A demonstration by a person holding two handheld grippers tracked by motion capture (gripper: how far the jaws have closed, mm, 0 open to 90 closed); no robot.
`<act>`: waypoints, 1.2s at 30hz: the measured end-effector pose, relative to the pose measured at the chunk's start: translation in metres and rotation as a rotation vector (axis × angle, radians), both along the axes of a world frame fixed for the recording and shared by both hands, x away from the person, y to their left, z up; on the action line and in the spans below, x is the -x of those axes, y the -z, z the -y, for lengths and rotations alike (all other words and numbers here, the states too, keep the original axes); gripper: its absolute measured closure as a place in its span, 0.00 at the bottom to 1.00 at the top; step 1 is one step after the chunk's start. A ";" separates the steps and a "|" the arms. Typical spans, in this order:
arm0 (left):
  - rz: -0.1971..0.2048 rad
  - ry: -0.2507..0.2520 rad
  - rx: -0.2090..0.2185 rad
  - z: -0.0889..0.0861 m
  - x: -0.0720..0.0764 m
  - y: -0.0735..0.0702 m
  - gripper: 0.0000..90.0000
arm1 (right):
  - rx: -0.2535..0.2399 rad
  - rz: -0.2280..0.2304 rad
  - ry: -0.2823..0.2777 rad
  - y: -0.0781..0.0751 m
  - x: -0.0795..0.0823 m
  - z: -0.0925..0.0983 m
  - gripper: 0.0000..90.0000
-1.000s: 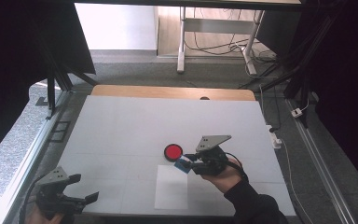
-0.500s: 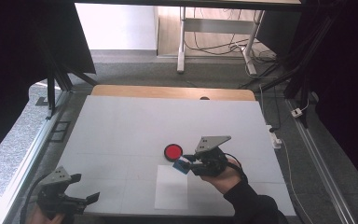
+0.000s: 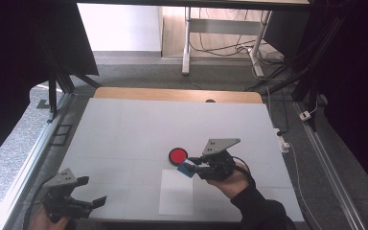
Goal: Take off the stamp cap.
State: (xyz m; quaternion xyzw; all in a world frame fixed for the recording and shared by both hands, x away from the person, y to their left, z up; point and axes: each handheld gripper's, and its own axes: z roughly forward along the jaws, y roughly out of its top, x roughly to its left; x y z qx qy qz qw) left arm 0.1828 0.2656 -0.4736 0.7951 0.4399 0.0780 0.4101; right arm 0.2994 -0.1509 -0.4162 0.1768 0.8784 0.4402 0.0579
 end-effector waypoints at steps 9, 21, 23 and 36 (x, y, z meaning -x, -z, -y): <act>0.038 0.060 0.021 0.015 -0.009 -0.004 0.00 | -0.003 -0.001 -0.013 -0.001 0.001 -0.002 0.79; 0.051 0.186 0.004 0.047 -0.031 -0.009 0.00 | -0.015 0.000 -0.037 -0.006 0.005 -0.003 0.79; 0.056 0.198 0.007 0.051 -0.034 -0.011 0.00 | -0.015 0.002 -0.047 -0.007 0.005 -0.003 0.79; 0.066 0.282 -0.008 0.082 -0.058 -0.020 0.00 | -0.006 0.015 -0.071 -0.011 0.009 -0.006 0.79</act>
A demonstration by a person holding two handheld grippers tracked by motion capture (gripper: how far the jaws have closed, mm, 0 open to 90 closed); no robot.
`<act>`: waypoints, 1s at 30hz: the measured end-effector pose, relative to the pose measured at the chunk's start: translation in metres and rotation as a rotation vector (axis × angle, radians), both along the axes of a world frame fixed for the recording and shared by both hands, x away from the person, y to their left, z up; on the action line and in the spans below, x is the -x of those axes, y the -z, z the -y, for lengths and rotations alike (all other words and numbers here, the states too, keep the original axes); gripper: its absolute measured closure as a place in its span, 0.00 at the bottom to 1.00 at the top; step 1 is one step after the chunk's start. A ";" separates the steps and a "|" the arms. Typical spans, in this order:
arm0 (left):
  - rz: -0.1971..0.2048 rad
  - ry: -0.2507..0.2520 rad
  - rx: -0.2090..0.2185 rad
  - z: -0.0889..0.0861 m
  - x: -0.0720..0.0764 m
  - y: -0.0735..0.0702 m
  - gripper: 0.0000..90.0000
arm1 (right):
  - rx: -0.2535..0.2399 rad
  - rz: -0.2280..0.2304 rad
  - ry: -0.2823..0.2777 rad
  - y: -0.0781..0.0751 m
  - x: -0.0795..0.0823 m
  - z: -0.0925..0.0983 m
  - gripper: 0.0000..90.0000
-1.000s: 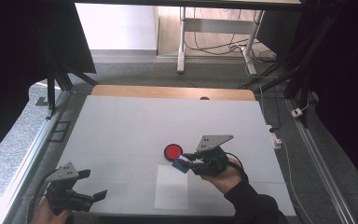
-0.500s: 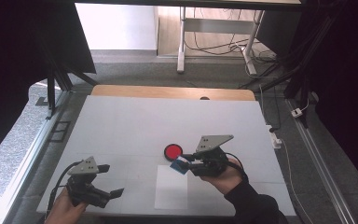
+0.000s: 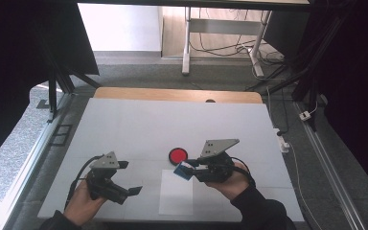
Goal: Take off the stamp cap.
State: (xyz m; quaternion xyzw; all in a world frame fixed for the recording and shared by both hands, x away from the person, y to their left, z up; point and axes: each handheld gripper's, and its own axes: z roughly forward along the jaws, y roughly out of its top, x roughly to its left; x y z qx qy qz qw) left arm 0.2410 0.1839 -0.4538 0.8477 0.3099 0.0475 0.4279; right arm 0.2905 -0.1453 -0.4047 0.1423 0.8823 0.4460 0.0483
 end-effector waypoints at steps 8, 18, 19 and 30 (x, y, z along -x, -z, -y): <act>0.018 0.072 -0.002 0.017 -0.011 -0.002 0.00 | -0.003 -0.004 -0.011 -0.002 0.001 -0.001 0.79; 0.011 0.193 0.037 0.040 -0.025 -0.005 0.00 | -0.014 0.002 -0.030 -0.006 0.004 -0.003 0.79; 0.013 0.201 0.038 0.042 -0.026 -0.006 0.00 | -0.019 -0.002 -0.030 -0.006 0.005 -0.003 0.79; -0.003 0.322 0.078 0.063 -0.032 0.000 0.00 | -0.045 -0.034 -0.089 -0.006 0.011 -0.010 0.79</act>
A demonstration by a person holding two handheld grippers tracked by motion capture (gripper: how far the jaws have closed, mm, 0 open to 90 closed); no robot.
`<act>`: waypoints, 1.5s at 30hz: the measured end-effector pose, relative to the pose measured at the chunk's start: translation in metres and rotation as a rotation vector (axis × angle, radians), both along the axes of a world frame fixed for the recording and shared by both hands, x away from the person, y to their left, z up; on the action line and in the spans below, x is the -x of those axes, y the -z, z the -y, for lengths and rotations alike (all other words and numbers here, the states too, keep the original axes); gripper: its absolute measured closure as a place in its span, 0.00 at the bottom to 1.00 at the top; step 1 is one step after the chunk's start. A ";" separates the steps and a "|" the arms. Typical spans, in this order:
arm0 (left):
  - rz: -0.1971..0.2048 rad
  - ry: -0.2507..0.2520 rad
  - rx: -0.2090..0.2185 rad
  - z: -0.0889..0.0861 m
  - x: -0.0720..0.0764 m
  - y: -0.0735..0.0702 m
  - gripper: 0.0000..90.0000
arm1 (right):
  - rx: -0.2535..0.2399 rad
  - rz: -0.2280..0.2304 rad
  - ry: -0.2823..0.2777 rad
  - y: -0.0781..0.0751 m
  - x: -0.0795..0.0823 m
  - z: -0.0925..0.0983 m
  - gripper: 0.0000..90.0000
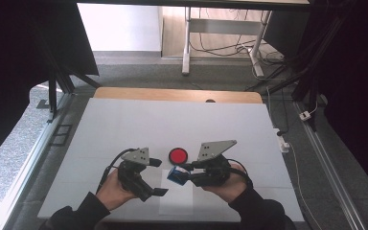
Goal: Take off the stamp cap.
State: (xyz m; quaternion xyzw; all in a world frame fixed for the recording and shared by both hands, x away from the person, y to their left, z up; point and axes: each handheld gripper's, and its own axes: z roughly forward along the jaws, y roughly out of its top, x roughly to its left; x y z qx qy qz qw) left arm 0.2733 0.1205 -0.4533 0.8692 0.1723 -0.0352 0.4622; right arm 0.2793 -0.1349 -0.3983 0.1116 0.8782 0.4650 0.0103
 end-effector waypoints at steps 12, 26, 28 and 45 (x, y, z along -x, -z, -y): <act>-0.014 0.082 0.011 0.011 0.006 0.010 0.00 | -0.007 -0.012 -0.069 0.000 0.011 -0.010 0.79; 0.030 0.182 0.069 0.005 0.009 0.009 0.42 | -0.013 -0.024 -0.122 -0.002 0.014 -0.012 0.79; 0.032 0.193 0.074 0.004 0.009 0.009 0.48 | -0.018 -0.033 -0.127 -0.003 0.014 -0.012 0.79; 0.024 0.254 0.121 0.000 0.008 0.009 0.75 | -0.038 -0.046 -0.144 -0.005 0.013 -0.011 0.79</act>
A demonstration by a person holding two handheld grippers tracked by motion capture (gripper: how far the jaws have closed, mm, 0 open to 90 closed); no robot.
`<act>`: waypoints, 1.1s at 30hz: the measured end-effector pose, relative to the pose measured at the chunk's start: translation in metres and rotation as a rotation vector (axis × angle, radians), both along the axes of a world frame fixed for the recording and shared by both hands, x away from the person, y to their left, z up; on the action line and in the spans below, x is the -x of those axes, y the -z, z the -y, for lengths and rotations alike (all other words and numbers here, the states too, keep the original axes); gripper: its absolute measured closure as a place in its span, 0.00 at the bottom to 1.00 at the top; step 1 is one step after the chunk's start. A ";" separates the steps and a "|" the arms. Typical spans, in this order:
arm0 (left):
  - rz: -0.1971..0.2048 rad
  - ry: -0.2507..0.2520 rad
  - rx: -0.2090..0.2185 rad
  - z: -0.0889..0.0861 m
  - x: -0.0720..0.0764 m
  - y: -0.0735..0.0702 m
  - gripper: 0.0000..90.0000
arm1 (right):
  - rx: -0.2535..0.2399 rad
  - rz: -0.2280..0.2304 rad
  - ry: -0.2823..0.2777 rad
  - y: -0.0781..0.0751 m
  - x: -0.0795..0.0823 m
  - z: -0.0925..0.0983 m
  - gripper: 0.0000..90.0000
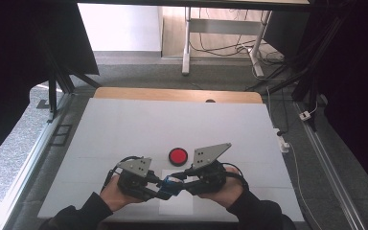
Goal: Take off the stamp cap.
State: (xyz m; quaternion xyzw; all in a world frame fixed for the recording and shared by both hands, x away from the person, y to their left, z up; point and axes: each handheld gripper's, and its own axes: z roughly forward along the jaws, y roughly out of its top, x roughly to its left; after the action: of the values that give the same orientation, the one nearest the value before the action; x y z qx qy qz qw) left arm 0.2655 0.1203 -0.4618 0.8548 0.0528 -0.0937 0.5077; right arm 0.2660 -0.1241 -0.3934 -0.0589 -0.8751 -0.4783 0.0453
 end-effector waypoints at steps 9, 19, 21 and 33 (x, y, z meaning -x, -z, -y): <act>-0.023 0.020 0.049 -0.002 -0.001 -0.001 0.77 | -0.033 -0.028 -0.005 -0.002 -0.001 0.002 0.79; -0.103 0.004 0.051 -0.003 -0.004 0.000 0.77 | -0.036 -0.001 0.002 -0.004 0.000 0.003 0.79; -0.109 -0.003 0.048 -0.004 -0.005 0.000 0.77 | -0.029 0.028 0.003 -0.005 0.002 0.002 0.79; -0.008 0.024 0.052 -0.004 0.001 -0.004 0.77 | -0.108 -0.124 -0.030 0.001 -0.012 0.009 0.79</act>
State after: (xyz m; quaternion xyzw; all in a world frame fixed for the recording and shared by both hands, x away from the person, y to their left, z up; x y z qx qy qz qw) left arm 0.2642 0.1245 -0.4578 0.8415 0.0422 -0.1047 0.5283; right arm 0.2781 -0.1334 -0.3941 -0.0727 -0.8443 -0.5194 0.1099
